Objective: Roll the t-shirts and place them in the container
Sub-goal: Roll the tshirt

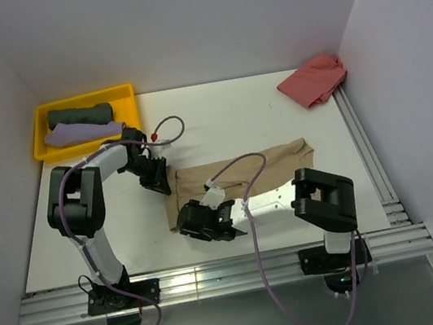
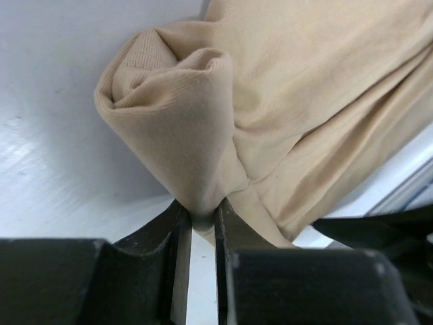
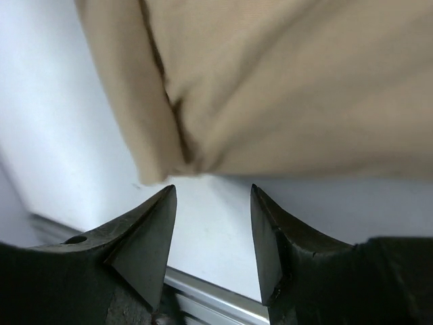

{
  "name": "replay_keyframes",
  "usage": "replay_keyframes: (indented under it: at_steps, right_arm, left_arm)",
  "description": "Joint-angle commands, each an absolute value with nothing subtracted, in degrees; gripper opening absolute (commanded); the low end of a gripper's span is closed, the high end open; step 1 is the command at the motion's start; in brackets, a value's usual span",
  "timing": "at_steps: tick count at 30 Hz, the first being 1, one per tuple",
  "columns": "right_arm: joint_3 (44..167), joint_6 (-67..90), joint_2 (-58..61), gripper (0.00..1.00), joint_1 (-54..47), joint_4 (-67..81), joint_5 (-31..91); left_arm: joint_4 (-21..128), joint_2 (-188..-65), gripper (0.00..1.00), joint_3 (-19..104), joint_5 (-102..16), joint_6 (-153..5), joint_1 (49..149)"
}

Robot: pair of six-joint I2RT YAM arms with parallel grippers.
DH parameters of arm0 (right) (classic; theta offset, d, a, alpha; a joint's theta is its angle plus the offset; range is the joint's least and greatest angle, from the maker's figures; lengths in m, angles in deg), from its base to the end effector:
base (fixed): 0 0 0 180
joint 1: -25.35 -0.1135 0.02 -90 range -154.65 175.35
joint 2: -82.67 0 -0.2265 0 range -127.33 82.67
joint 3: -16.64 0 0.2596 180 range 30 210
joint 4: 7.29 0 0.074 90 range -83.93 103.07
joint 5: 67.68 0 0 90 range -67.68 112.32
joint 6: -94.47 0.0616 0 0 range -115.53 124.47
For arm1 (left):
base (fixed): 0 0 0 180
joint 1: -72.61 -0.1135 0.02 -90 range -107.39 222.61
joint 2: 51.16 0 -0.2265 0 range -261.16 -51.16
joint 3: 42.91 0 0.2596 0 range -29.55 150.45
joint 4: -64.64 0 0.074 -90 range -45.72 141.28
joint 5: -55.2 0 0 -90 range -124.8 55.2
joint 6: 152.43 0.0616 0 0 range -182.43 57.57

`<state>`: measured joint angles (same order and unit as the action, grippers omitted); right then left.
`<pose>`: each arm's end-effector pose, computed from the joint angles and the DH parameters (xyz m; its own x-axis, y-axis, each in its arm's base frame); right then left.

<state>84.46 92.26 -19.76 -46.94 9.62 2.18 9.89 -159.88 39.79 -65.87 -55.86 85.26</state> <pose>0.1311 0.3407 0.0840 -0.8378 0.4606 -0.2933 0.2060 0.7641 0.6114 0.3309 -0.1069 0.0890 -0.9261 0.3083 -0.2176 0.3768 0.7875 -0.4877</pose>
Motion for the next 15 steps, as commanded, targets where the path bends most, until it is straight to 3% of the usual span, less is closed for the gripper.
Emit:
replay_keyframes:
  at_steps: [1,15]
  right_arm:
    - [92.39,88.07,-17.7,0.55,-49.08,29.96,-6.49]
    - [126.66,70.05,-35.97,0.52,-45.4,46.84,-16.26]
  left_arm:
    - [10.15,-157.68,0.08,42.26,-61.26,-55.05,85.62]
    - [8.12,-158.29,0.08,44.63,-59.5,-54.96,87.11]
